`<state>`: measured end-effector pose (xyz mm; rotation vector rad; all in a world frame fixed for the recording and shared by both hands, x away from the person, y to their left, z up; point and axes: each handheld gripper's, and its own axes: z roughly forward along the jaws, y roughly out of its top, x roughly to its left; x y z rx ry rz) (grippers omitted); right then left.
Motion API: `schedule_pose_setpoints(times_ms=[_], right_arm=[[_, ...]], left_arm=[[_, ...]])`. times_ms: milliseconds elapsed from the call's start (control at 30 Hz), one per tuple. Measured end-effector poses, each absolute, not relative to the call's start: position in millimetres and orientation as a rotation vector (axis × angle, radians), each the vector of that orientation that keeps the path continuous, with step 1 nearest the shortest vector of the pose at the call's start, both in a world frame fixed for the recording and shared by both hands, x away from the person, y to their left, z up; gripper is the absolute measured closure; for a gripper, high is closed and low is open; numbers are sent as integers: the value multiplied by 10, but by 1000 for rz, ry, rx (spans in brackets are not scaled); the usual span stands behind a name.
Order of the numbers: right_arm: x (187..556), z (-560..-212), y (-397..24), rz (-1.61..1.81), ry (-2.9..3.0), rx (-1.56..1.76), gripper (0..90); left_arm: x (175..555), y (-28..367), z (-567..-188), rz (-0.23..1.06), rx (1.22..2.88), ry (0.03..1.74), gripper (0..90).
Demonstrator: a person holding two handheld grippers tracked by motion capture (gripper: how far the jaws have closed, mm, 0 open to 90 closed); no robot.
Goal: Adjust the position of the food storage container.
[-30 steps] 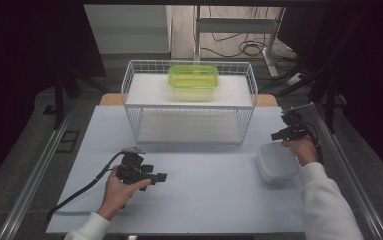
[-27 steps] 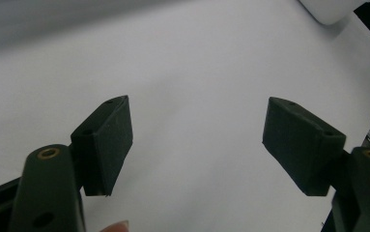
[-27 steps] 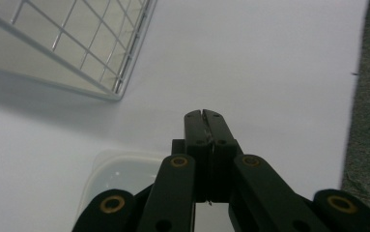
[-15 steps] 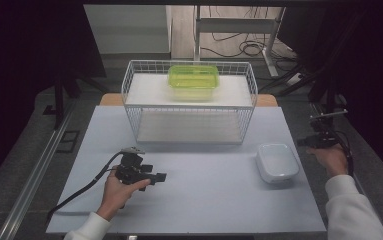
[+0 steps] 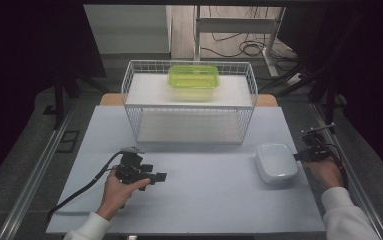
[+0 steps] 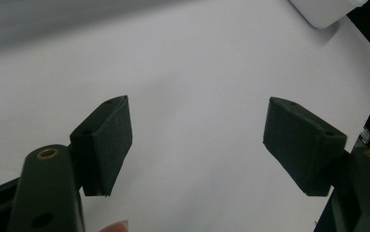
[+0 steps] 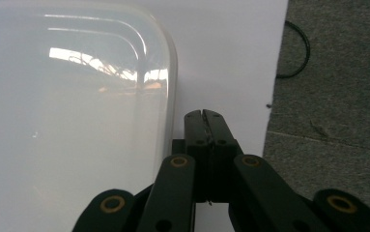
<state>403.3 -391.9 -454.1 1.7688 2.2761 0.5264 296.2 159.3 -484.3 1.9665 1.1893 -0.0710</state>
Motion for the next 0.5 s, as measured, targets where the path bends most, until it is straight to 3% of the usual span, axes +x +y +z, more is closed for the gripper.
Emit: schedule_pose_setpoints(times_ms=[500], right_arm=[[3891, -4604, -3450, 643, 2369, 1691, 892]], left_arm=[[2965, 1590, -4847, -72, 1969, 1190, 245]])
